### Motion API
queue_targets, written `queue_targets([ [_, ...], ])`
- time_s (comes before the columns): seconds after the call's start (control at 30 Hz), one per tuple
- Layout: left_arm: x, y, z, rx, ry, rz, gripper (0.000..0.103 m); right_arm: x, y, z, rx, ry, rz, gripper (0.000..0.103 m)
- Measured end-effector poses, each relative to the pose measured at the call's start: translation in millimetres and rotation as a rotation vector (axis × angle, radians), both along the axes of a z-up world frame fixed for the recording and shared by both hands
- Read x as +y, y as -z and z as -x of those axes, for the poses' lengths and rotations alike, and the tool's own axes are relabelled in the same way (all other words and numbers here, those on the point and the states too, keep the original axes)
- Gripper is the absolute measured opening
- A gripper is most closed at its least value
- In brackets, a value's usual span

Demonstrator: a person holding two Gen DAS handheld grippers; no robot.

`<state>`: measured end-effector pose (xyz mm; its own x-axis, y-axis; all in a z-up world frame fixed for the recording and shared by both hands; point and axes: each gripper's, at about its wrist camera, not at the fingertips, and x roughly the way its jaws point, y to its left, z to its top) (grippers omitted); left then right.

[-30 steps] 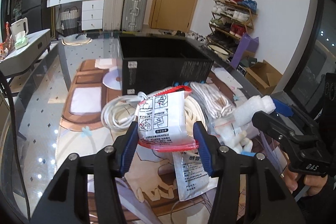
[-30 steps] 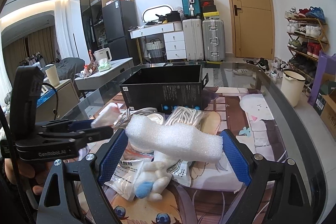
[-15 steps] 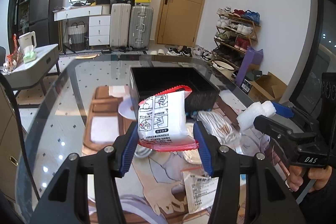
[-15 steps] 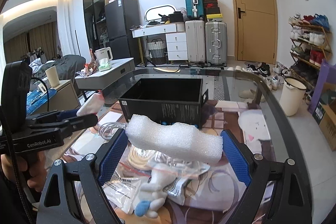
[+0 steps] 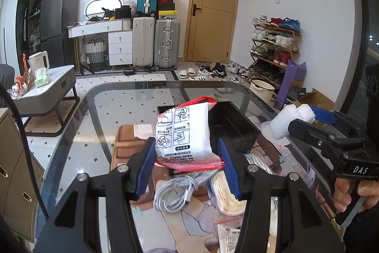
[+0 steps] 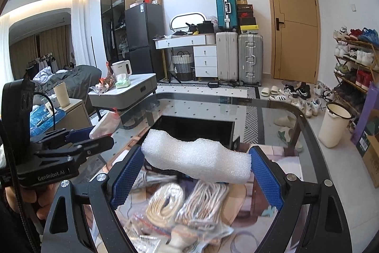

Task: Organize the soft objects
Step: 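Carry the foam strip into the black box with the right tool while the left tool drops the packet in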

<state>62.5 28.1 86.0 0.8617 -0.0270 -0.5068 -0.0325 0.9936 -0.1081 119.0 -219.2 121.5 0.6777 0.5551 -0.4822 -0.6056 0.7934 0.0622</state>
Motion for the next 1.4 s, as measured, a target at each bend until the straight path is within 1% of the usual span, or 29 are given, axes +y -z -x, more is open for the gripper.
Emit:
queue_targets([
  [0.3, -3.3, -0.3, -30.5, -0.006, -0.006, -0.030, 0.052, 15.1, 0.7, -36.4, 0.024, 0.021, 0.012, 0.091],
  [0.57, -4.0, 9.4, -54.7, 0.016, -0.004, -0.018, 0.052, 35.7, 16.4, -69.9, 0.059, 0.031, 0.064, 0.091],
  [0.7, -5.1, 14.7, -66.1, 0.036, -0.004, -0.026, 0.052, 47.2, 23.6, -80.6, 0.060, 0.023, 0.085, 0.091],
  [0.87, -1.6, 22.8, -75.6, 0.058, -0.007, -0.018, 0.052, 56.9, 35.2, -100.7, 0.090, 0.011, 0.099, 0.091],
  [1.03, 8.8, 26.8, -82.6, 0.071, -0.021, 0.012, 0.052, 64.2, 44.9, -111.6, 0.092, -0.003, 0.114, 0.091],
  [1.33, 11.9, 31.7, -92.7, 0.080, -0.007, 0.036, 0.052, 80.2, 62.7, -116.0, 0.079, -0.036, 0.169, 0.091],
  [1.4, 12.4, 31.7, -94.5, 0.078, -0.007, 0.035, 0.052, 84.2, 65.0, -116.7, 0.065, -0.043, 0.189, 0.091],
])
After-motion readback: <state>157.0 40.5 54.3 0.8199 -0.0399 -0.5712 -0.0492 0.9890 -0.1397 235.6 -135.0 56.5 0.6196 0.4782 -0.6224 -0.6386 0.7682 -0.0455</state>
